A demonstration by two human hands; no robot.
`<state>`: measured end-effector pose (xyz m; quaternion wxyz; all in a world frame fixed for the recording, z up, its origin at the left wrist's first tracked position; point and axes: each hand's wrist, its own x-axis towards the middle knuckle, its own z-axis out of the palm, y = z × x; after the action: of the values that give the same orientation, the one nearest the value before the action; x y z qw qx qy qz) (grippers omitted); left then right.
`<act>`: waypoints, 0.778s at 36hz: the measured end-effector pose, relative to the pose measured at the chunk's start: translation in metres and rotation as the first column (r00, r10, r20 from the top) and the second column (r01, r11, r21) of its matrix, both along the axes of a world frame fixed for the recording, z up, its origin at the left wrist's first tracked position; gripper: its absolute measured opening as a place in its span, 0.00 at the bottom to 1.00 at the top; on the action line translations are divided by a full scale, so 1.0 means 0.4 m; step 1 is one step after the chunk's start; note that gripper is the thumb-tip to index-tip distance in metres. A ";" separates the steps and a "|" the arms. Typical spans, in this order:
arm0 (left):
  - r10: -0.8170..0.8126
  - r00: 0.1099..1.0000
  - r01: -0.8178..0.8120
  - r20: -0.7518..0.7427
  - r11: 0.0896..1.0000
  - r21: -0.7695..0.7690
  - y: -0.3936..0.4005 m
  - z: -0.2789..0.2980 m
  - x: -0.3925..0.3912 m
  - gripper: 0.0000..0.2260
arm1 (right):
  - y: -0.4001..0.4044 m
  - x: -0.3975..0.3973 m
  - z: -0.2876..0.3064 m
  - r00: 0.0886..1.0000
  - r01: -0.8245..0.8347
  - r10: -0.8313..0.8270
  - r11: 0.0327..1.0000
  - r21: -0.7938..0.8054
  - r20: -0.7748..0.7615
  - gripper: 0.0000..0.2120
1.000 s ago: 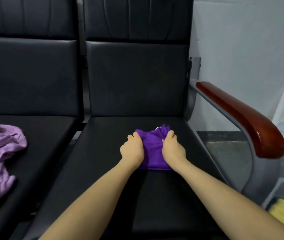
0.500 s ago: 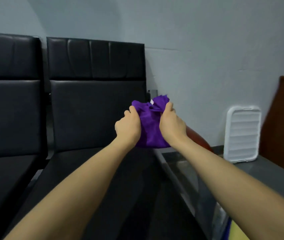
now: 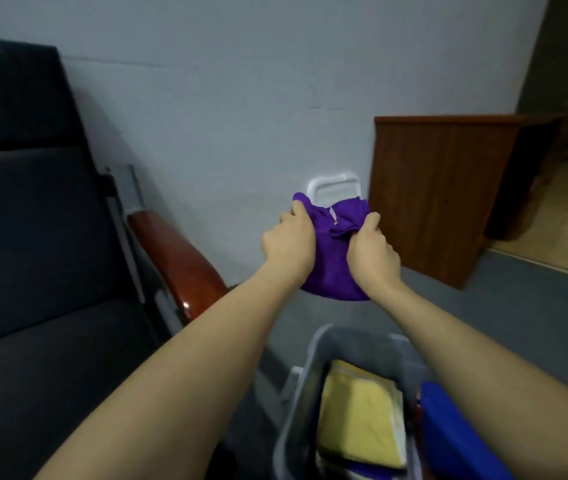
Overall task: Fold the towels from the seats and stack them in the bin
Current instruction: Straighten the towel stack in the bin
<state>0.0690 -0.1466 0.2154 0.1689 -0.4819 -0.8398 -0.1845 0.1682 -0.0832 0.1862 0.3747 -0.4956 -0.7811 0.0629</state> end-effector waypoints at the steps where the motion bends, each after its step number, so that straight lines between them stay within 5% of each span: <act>1: -0.021 1.000 0.021 0.022 1.000 -0.013 0.021 -0.032 0.020 0.12 | 0.019 0.027 -0.027 1.000 0.024 -0.024 0.999 -0.021 0.011 0.12; 12: -0.123 0.952 0.198 0.280 0.946 -0.258 0.186 -0.470 0.174 0.13 | 0.160 0.218 -0.457 0.979 0.178 -0.131 0.922 -0.344 0.156 0.11; 20: -0.076 0.951 0.210 0.298 0.869 -0.449 0.214 -0.706 0.182 0.15 | 0.185 0.230 -0.709 0.963 0.244 -0.135 0.812 -0.531 0.235 0.14; 28: -0.024 0.965 0.179 0.261 0.790 -0.587 0.212 -0.847 0.190 0.19 | 0.175 0.237 -0.849 0.993 0.061 0.028 0.717 -0.694 0.116 0.23</act>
<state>0.1451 -0.0619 -0.1234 -0.1070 -0.5292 -0.8413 0.0279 0.2630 -0.0133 -0.1533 0.1145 -0.6099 -0.7162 0.3194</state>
